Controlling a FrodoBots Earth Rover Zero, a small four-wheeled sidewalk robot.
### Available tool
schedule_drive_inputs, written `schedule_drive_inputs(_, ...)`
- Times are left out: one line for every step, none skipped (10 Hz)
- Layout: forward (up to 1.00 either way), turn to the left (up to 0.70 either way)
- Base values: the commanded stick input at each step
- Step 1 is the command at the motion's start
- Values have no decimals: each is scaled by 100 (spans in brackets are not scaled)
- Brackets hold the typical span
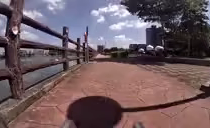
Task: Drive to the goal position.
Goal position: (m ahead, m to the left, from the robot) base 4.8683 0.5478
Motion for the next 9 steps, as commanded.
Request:
schedule_drive_inputs(70,0)
schedule_drive_inputs(70,0)
schedule_drive_inputs(70,0)
schedule_drive_inputs(70,0)
schedule_drive_inputs(70,0)
schedule_drive_inputs(70,0)
schedule_drive_inputs(70,0)
schedule_drive_inputs(70,0)
schedule_drive_inputs(70,0)
